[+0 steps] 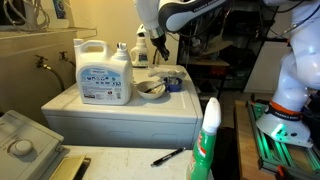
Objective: Pick up the white dust pan and flip it the right way up, place it on top of the washing machine
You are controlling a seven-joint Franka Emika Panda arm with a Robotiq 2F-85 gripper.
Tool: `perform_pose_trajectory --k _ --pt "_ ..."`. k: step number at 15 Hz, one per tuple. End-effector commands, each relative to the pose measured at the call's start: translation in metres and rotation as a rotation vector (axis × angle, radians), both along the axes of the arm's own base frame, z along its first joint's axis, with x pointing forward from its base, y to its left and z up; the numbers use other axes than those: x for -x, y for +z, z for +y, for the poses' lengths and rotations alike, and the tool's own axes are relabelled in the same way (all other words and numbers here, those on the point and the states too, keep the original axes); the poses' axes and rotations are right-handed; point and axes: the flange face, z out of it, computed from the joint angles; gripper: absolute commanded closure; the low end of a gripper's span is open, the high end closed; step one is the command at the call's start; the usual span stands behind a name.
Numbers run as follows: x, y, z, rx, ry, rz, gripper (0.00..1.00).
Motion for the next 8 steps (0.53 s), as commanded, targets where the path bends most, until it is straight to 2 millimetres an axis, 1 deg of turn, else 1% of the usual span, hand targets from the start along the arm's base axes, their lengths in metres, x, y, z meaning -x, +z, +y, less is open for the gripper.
perform_pose_trajectory --k 1,2,4,5,6,7,8 --pt "-0.018 0.007 -0.01 -0.16 -0.113 -0.011 0.37" --pt "-0.014 0.016 -0.013 -0.206 -0.134 -0.024 0.28" --pt "0.008 0.039 -0.029 -0.307 -0.157 -0.038 0.12" --pt "0.022 0.052 -0.037 -0.36 -0.159 -0.05 0.06" --pt "0.036 0.062 -0.044 -0.41 -0.147 -0.07 0.01" --pt "0.042 0.072 -0.049 -0.458 -0.147 -0.097 0.0" --pt "0.008 0.058 -0.033 -0.377 -0.151 -0.062 0.09"
